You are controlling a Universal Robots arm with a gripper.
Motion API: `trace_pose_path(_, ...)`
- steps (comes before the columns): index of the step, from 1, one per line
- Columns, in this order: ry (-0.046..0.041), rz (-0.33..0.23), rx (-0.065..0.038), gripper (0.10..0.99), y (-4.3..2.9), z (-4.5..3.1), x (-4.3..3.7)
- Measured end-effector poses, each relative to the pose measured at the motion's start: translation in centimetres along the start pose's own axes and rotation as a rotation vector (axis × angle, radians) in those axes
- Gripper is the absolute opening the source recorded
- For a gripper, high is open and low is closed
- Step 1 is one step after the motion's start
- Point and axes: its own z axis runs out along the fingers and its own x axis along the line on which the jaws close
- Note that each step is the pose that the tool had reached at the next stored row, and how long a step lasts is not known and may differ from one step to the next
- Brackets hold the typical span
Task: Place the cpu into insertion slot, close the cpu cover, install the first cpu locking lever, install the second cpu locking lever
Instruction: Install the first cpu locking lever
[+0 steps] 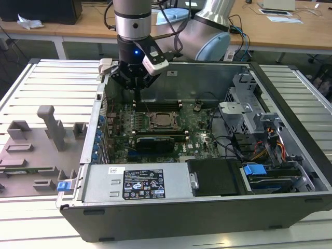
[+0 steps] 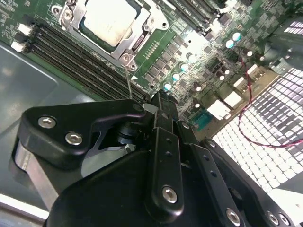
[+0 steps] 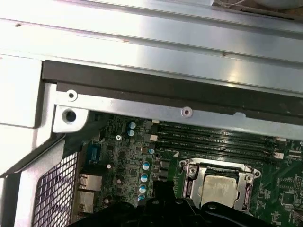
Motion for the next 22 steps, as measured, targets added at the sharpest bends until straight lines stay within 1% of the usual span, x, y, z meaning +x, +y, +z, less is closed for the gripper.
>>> trace_pose_path(4, 0.0003, 0.016, 0.0, 0.106, 0.37, 0.26, -0.05)
trace_pose_path(7, 0.0005, 0.023, 0.0, 0.106, 0.82, 0.4, -0.11)
trace_pose_path(8, 0.0006, 0.026, 0.0, 0.106, 1.19, 0.47, -0.18)
trace_pose_path(9, 0.0006, 0.026, 0.0, 0.106, 1.24, 0.5, -0.25)
trace_pose_path(15, 0.0006, 0.027, 0.0, 0.106, 1.19, 0.66, -0.81)
trace_pose_path(22, 0.0018, 0.028, 0.0, 0.106, 1.01, 0.77, -2.05)
